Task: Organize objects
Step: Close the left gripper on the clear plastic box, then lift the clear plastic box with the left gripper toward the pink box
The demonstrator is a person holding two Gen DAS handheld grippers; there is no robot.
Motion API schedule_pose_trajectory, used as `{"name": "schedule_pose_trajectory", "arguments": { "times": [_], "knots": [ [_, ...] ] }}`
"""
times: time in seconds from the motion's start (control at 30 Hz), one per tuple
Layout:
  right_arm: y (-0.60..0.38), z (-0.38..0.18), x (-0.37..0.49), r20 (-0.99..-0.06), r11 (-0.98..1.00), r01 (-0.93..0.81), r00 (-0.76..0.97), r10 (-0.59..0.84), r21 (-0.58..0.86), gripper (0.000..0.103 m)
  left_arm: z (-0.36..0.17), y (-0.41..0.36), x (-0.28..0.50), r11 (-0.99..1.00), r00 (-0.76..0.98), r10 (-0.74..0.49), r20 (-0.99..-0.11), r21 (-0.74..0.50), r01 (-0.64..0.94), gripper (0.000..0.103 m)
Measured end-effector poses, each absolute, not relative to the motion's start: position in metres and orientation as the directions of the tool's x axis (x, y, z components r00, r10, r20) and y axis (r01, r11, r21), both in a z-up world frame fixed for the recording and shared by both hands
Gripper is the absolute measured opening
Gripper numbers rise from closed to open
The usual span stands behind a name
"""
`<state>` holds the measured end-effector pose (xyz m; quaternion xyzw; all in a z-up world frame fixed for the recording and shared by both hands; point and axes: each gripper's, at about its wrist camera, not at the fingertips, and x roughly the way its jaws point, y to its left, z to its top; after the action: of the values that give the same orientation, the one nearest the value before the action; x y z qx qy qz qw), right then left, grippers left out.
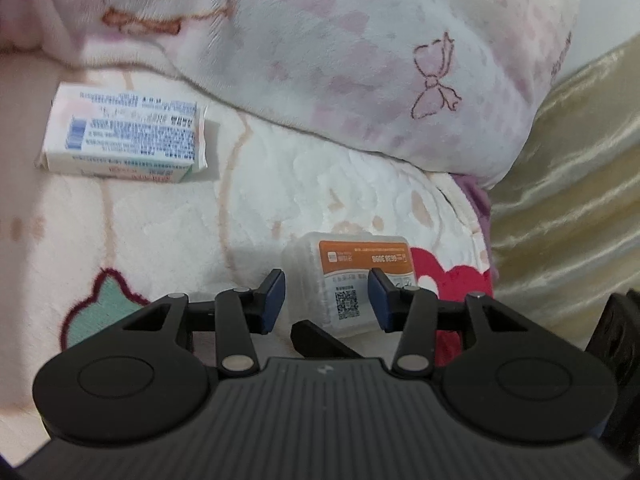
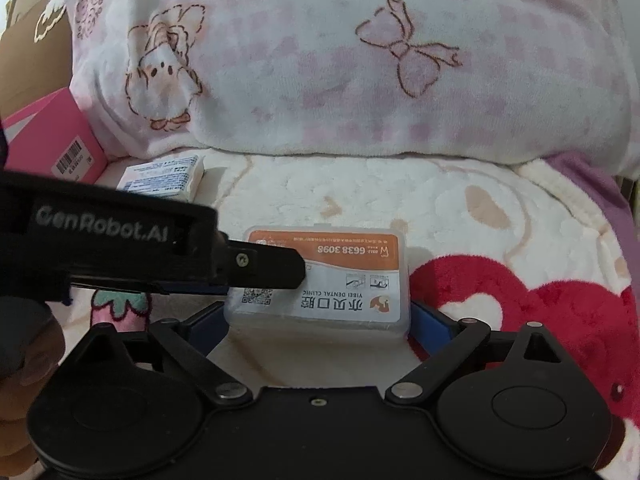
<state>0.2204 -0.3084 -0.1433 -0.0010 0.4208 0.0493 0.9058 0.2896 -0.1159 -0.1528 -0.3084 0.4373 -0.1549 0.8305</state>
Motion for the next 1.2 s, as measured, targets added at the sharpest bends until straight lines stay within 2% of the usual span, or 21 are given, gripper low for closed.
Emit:
{"name": "schedule_pose_trajectory", "arguments": {
  "times": [0.47, 0.83, 1.2],
  "knots": [
    [-0.307, -0.146, 0.227, -0.779, 0.995, -0.086, 0.621, 0.086, 0.042, 0.095, -0.153, -0.119, 0.286, 0.766, 0.575, -0.524, -0.628, -0.643, -0.005, 0.043],
    [-0.297, -0.140, 0.207, -0.800, 0.989, -0.141, 0.589, 0.113, 0.036, 0.094, -0.139, -0.122, 0.258, 0.800, 0.555, -0.485, -0.676, -0.599, -0.029, 0.044],
    [-0.292, -0.129, 0.190, -0.830, 0.973, -0.186, 0.514, 0.216, 0.138, 0.095, -0.117, -0.124, 0.222, 0.860, 0.549, -0.416, -0.725, -0.510, -0.023, 0.044]
  ]
}}
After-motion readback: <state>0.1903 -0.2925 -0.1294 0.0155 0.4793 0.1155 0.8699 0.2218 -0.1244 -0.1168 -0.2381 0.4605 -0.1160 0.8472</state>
